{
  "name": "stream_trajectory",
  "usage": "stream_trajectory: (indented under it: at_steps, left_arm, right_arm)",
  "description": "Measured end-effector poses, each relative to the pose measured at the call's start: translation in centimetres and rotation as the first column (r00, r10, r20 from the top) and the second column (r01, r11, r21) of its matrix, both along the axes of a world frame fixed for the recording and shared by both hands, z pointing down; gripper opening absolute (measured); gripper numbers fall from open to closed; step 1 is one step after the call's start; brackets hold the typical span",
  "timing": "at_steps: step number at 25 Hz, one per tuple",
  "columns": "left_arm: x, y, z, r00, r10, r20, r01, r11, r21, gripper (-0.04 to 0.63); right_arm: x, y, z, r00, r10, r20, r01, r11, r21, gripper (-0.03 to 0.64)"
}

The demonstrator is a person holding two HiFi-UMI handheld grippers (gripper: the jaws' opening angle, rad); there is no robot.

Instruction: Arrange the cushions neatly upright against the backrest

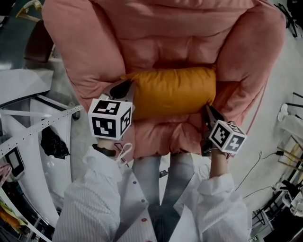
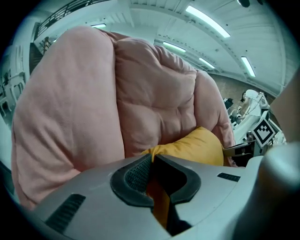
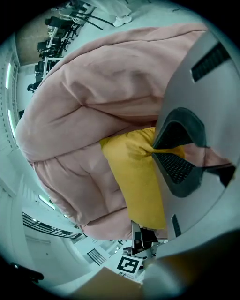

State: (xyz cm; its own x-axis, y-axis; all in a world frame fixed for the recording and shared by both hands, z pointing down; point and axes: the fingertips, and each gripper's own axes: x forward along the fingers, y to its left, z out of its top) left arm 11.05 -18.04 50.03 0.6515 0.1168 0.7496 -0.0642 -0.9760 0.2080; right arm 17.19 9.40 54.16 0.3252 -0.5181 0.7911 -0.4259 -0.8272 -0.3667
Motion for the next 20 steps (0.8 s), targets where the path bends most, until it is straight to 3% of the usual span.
stream_trajectory:
  at_steps: [13, 20]
  left_arm:
    - [0.7, 0.7, 4.6, 0.994, 0.074, 0.082, -0.075, 0.997, 0.000, 0.035]
    - [0.2, 1.3, 6.4, 0.982, 0.125, 0.140, -0.132, 0.990, 0.041, 0.038]
  right_arm:
    - [0.9, 0.4, 4.7, 0.998, -0.030, 0.050, 0.036, 0.993, -0.116, 0.031]
    - [0.3, 0.3, 7.2, 0.992, -0.072, 0.103, 0.087, 0.985, -0.148, 0.031]
